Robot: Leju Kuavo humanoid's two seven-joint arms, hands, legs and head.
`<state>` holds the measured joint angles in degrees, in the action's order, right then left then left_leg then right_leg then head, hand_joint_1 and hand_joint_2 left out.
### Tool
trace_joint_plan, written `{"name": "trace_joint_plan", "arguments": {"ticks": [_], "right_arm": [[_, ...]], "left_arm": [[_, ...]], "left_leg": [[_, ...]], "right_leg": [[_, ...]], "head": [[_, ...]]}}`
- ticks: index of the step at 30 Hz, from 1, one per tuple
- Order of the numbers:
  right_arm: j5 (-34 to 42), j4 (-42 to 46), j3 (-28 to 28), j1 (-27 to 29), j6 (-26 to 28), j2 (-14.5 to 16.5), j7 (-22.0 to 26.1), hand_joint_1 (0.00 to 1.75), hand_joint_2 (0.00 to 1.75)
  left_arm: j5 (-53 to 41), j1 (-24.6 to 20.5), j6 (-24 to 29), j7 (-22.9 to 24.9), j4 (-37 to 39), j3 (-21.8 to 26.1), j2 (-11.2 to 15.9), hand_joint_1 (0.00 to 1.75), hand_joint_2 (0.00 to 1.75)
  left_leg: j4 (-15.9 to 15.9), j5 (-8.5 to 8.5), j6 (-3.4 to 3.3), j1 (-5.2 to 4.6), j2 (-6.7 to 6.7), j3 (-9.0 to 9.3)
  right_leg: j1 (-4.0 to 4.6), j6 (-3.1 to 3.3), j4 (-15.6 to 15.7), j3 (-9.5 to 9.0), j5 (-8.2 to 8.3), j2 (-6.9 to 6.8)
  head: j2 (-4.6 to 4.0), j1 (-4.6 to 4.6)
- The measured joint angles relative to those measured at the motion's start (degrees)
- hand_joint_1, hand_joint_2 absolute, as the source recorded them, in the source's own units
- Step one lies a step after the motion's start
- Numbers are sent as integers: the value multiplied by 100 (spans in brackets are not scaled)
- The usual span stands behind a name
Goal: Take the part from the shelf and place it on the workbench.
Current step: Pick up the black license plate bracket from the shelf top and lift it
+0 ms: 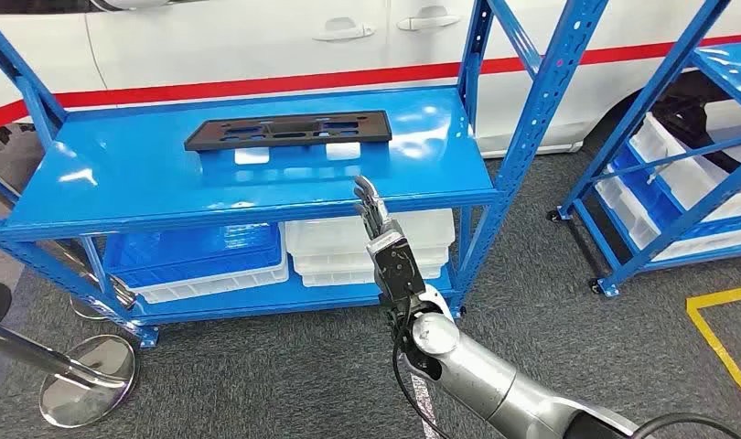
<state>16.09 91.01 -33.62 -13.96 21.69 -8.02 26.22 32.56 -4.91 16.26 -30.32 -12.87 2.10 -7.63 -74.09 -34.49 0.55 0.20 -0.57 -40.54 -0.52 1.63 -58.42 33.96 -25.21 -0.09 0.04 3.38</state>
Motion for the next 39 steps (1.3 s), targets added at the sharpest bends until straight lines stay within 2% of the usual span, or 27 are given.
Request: {"name": "trace_joint_plan", "arguments": {"ticks": [2,3,5,7,8,11,13,15,16,17,18,20,21,22,23,26,28,29,31,32,33,34,36,37,38,39], "right_arm": [[0,-7,1,0,-8,0,8,0,0],[0,-11,1,0,-17,0,14,0,0],[-1,-15,0,-3,-26,0,22,0,0],[-3,-20,0,-17,-32,0,26,0,0],[-4,-25,0,-23,-37,0,27,0,0],[-5,-32,0,-32,-50,-2,28,0,0],[-8,-35,0,-50,-55,-5,30,0,0],[-10,-41,-1,-57,-60,-7,32,0,0],[-14,-46,-2,-51,-65,-8,36,0,0],[-21,-52,-3,-41,-70,-8,45,0,0],[-35,-58,-4,-35,-83,-10,58,0,0],[-75,-66,-4,-37,-119,-14,84,0,0],[-92,-68,-5,-41,-141,-15,92,0,0],[-101,-69,-7,-44,-156,-15,98,0,0],[-104,-71,-8,-44,-168,-15,104,0,0],[-103,-73,-10,-43,-171,-21,116,0,0],[-104,-73,-11,-49,-172,-26,123,0,0],[-105,-73,-11,-50,-172,-26,126,0,0],[-105,-76,-11,-50,-174,-26,128,0,0],[-105,-80,-11,-48,-178,-26,128,0,0],[-105,-84,-11,-48,-186,-26,128,0,0],[-105,-86,-11,-48,-197,-26,128,0,0],[-105,-90,-11,-51,-227,-26,128,0,0],[-105,-92,-11,-57,-238,-27,128,0,0],[-104,-96,-11,-63,-247,-27,128,0,0],[-104,-101,-11,-65,-253,-27,128,0,0]], "left_arm": [[4,6,0,2,0,-1,0,0,0],[7,10,0,3,0,-2,0,0,0],[8,4,0,4,0,-11,3,0,0],[8,-12,-1,8,0,-33,12,0,0],[9,-20,-3,10,0,-46,16,0,0],[11,-26,-20,14,0,-83,20,0,0],[10,-29,-34,15,0,-102,23,0,0],[11,-28,-52,22,0,-120,23,0,0],[16,-27,-68,29,0,-126,23,0,0],[26,-24,-84,39,0,-130,22,0,0],[37,-21,-99,48,0,-132,22,0,0],[54,-19,-112,63,0,-133,23,0,0],[57,-23,-113,69,0,-133,27,0,0],[57,-28,-114,73,0,-134,31,0,0],[58,-33,-114,78,0,-136,33,0,0],[58,-40,-110,82,0,-142,36,0,0],[57,-48,-109,80,0,-144,37,0,0],[56,-53,-109,80,0,-147,37,0,0],[56,-56,-110,81,0,-154,37,0,0],[57,-46,-113,82,0,-158,37,0,0],[60,-34,-115,84,0,-161,37,0,0],[63,-25,-119,86,0,-165,37,0,0],[70,-25,-122,87,0,-174,43,0,0],[73,-29,-122,86,0,-181,49,0,0],[74,-36,-122,84,0,-190,55,0,0],[75,-41,-122,84,0,-200,61,0,0]], "left_leg": [[-20,77,-4,0,2,-34],[67,204,-13,-1,6,-14],[794,633,-83,-14,38,291],[1453,863,-165,-43,84,597],[1590,871,-194,-60,100,662],[1692,879,-255,-57,87,735],[1798,909,-308,-17,63,821],[1825,892,-343,-8,41,866],[1818,874,-348,-7,35,876],[1808,850,-346,-2,30,889],[1790,820,-332,7,28,905],[1709,726,-272,41,28,941],[1647,665,-225,44,30,940],[1600,616,-179,44,31,934],[1568,580,-139,34,30,928],[1578,527,-50,37,21,961],[1326,377,3,50,18,867],[1023,247,21,53,21,711],[254,7,40,53,22,249],[-2,-11,35,52,23,57],[-48,91,16,48,25,-39],[124,299,-19,39,29,-26],[859,800,-137,0,50,231],[1172,945,-198,-27,61,363],[1380,991,-250,-55,68,456],[1454,959,-282,-77,72,495]], "right_leg": [[2,0,-3,-3,-5,40],[5,-1,-6,-9,-11,78],[8,-11,-8,-33,-29,138],[18,-47,-11,-40,-51,175],[13,-75,-8,-37,-56,185],[9,-175,-5,-40,-80,191],[17,-228,-312,98,-253,145],[-10,-269,-1024,478,-547,95],[-28,-294,-1355,676,-639,84],[-49,-322,-1531,802,-636,75],[-73,-349,-1494,824,-524,65],[-122,-403,-857,570,-120,23],[-125,-412,-509,404,13,7],[-123,-391,-274,289,77,-2],[-111,-355,-174,236,61,0],[-89,-199,-169,209,3,30],[-103,-115,-142,145,-25,41],[-102,-84,-133,114,-42,41],[-79,-43,-131,76,-80,46],[-63,-32,-131,56,-101,57],[-45,-27,-131,27,-125,72],[-29,-25,-131,-13,-152,89],[-4,-26,-123,-108,-212,109],[1,-38,-115,-139,-234,115],[-4,-57,-107,-150,-248,118],[-15,-80,-96,-146,-255,119]], "head": [[0,-1],[0,-1],[0,0],[0,1],[0,2],[-1,4],[-2,17],[-1,29],[-1,31],[-1,31],[-1,30],[-2,31],[-2,35],[-1,37],[-1,36],[0,33],[0,21],[0,13],[0,6],[0,5],[0,5],[0,5],[-1,10],[-1,11],[-1,9],[-1,8]]}}
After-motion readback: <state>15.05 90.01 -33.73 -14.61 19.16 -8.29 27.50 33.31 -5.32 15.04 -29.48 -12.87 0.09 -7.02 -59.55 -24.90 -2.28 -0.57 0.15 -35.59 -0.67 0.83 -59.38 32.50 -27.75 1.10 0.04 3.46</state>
